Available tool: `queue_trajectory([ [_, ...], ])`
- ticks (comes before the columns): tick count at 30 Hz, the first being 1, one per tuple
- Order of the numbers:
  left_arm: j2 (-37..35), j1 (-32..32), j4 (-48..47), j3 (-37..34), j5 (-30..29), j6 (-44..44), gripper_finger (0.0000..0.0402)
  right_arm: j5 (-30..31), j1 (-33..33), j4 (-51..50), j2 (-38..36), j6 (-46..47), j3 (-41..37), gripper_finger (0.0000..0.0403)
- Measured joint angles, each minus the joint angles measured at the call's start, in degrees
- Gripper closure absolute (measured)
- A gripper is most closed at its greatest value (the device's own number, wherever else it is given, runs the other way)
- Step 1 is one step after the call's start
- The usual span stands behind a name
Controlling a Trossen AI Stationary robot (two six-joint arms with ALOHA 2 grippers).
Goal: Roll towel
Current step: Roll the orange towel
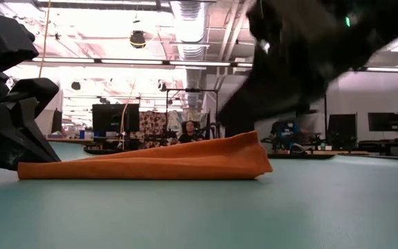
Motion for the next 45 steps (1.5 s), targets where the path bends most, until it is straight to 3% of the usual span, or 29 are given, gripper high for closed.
queue_trajectory([
  [7,0.00,0.00,0.03,0.02,1.04,-1.10,0.0401,-0.45,-1.88,-0.43,4.97,2.81,-0.02,0.0305],
  [13,-2.59,-0.66,-0.52,2.11,1.79,0.92,0.0401,-5.45,-2.78,-0.34,6.02,4.99,-0.02,0.0305],
  [16,-5.59,-1.21,-0.50,3.67,-1.39,3.61,0.0402,-5.70,-2.72,-0.32,5.98,5.02,-0.02,0.0305],
  [20,-6.89,-2.32,-1.27,3.58,-10.09,3.78,0.0401,-6.04,-2.60,-0.73,5.98,7.14,-0.02,0.0305],
  [25,-3.06,-2.19,0.28,1.66,-11.43,-1.95,0.0402,-5.80,-2.30,-0.91,5.98,7.56,0.00,0.0305],
  [31,2.42,-2.27,9.12,1.70,-8.83,0.96,0.0401,-5.63,-2.28,-0.98,5.98,7.58,0.00,0.0305],
  [36,4.02,-1.38,7.93,1.73,-7.24,-0.49,0.0401,-5.56,-2.28,-0.95,5.98,7.73,0.00,0.0305],
  [41,3.98,-0.47,5.58,1.76,-5.45,-1.09,0.0401,-1.91,-1.33,2.16,5.15,5.17,-0.04,0.0305],
  [45,3.87,-0.09,2.84,1.84,-3.78,-3.22,0.0401,5.85,0.95,2.75,0.96,-0.01,-0.04,0.0305],
])
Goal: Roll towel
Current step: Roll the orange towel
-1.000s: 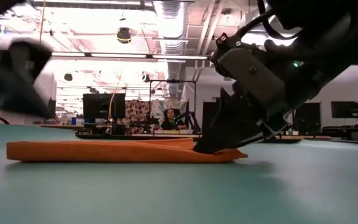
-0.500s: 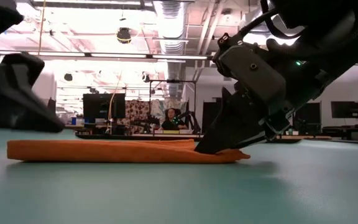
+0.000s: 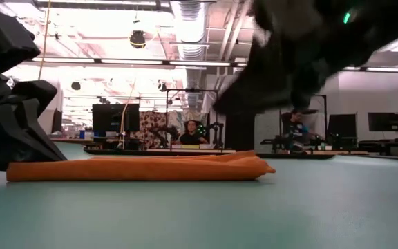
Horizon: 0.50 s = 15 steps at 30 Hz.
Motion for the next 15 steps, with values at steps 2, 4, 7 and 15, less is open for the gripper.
queue_trajectory([
  [2,0.00,0.00,-0.86,0.00,0.29,-0.46,0.0401,4.83,0.03,-0.10,-1.45,-4.06,0.02,0.0305],
  [4,0.00,0.00,-0.94,0.00,0.32,-0.32,0.0401,5.94,-2.07,-0.57,-2.15,-8.37,0.02,0.0307],
  [7,0.00,0.04,-1.30,0.00,0.61,-0.33,0.0401,1.31,-8.28,-0.63,-1.67,-13.57,0.02,0.0316],
  [15,0.00,0.03,-2.03,-0.02,1.82,-1.08,0.0401,-15.59,-25.92,0.27,-2.29,-30.25,0.01,0.0361],
])
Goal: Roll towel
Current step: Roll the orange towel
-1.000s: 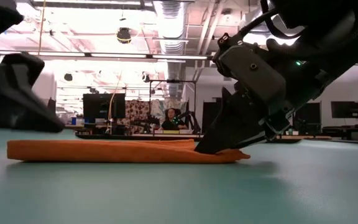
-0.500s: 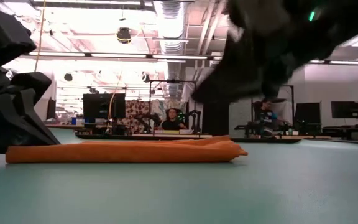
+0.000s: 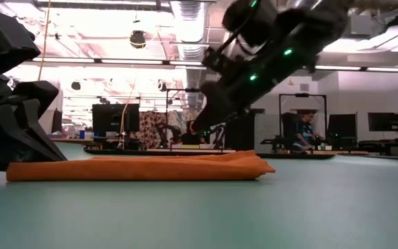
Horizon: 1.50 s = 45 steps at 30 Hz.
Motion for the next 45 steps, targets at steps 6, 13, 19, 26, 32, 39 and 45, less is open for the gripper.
queue_trajectory([
  [6,0.00,0.02,-1.01,0.00,0.23,0.97,0.0401,-13.02,-11.15,-1.49,1.13,-3.71,1.69,0.0396],
  [13,0.00,0.02,-2.52,0.00,0.44,0.59,0.0401,-16.13,-15.09,-5.57,4.34,-2.79,4.16,0.0393],
  [19,0.00,0.04,-2.52,-0.02,0.41,0.65,0.0401,-16.12,-14.88,-11.23,6.64,0.60,5.16,0.0394],
  [26,0.00,0.06,-2.37,-0.02,0.63,1.25,0.0401,-10.82,-11.81,-18.91,6.76,8.00,5.31,0.0394],
  [32,-0.02,0.08,-2.11,1.03,1.26,4.40,0.0401,-5.55,-6.82,-25.02,6.75,16.30,5.19,0.0395],
  [39,-0.02,0.08,-2.10,3.64,2.20,11.95,0.0401,-0.80,-0.72,-31.98,6.88,28.94,5.06,0.0395],
  [45,-0.02,0.08,-1.89,3.89,3.05,15.15,0.0401,3.53,3.05,-33.34,6.04,39.03,4.90,0.0390],
])
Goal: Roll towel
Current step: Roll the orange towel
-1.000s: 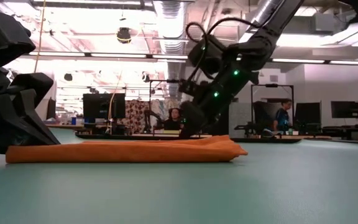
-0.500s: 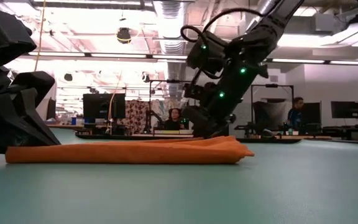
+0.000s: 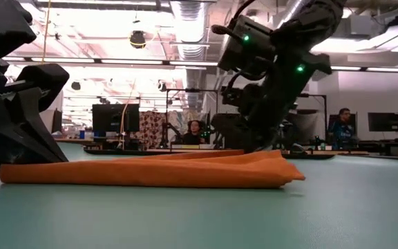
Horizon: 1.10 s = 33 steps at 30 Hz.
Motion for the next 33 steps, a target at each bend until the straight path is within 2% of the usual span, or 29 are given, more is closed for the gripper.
queue_trajectory([
  [6,0.00,-0.02,-0.10,0.02,0.00,0.50,0.0402,6.67,4.35,-2.63,-4.62,2.64,-0.50,0.0368],
  [13,0.00,0.00,-0.04,0.02,-0.12,1.29,0.0402,14.59,10.02,-8.29,-16.54,2.11,-0.57,0.0312],
  [14,0.00,-0.02,0.07,0.02,-0.25,1.33,0.0401,15.59,11.28,-7.65,-17.71,0.84,-0.89,0.0304],
  [17,0.00,0.00,0.33,0.02,-0.24,1.36,0.0401,16.10,16.97,1.94,-19.64,-11.04,-3.09,0.0286],
  [19,0.00,0.00,0.48,0.02,0.27,1.44,0.0402,16.01,21.49,10.29,-18.18,-19.29,-4.57,0.0276],
  [22,0.00,0.07,0.65,0.02,1.84,1.45,0.0401,16.09,26.99,19.28,-14.56,-25.41,-5.30,0.0261],
  [28,0.00,0.04,0.81,0.02,2.71,1.53,0.0402,16.47,30.72,35.51,-5.36,-29.96,-5.09,0.0228],
  [33,0.00,0.04,1.06,0.02,2.73,1.34,0.0401,16.50,30.85,42.64,0.99,-28.75,-5.01,0.0179],
])
